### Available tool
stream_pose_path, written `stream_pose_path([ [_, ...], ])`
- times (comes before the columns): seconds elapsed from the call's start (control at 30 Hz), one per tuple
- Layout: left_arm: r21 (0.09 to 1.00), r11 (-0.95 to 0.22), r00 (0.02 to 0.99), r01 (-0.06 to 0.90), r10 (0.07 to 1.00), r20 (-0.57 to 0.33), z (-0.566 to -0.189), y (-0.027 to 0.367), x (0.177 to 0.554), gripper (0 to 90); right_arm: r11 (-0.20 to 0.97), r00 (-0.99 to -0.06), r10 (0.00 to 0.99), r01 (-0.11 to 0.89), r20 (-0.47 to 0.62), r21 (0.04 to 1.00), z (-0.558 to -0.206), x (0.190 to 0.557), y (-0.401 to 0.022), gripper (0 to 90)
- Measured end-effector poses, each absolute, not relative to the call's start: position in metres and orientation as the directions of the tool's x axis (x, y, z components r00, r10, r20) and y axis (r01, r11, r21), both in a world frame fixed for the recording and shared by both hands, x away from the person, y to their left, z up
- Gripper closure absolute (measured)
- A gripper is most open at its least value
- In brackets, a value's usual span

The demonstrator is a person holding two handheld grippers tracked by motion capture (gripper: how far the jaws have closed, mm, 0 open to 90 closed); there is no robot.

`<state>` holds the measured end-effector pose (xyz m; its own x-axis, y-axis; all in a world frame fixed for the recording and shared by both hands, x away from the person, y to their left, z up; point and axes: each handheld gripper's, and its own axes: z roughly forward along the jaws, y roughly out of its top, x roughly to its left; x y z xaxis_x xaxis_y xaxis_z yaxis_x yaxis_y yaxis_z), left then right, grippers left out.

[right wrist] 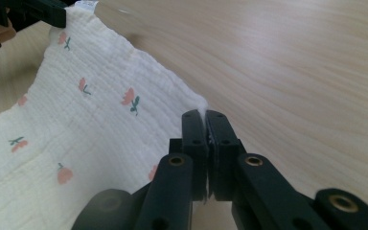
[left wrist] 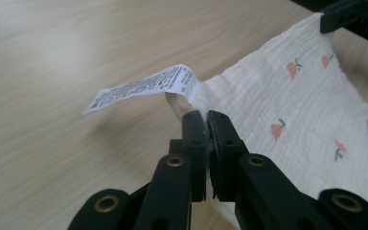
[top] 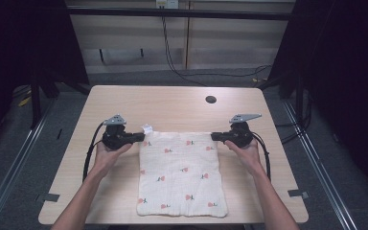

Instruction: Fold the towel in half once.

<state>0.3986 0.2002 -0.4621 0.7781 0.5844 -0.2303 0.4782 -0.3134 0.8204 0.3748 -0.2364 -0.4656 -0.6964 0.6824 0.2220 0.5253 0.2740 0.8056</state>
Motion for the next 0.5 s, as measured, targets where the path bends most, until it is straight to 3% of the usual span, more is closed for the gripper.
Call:
stream_pose_path([
  [0.5,0.895,-0.252,0.822,0.368,0.539,-0.187,-0.422,0.196,0.384,86.6,0.223,-0.729,0.664,0.406,0.167,0.886,-0.418,0.363,-0.236,87.4],
])
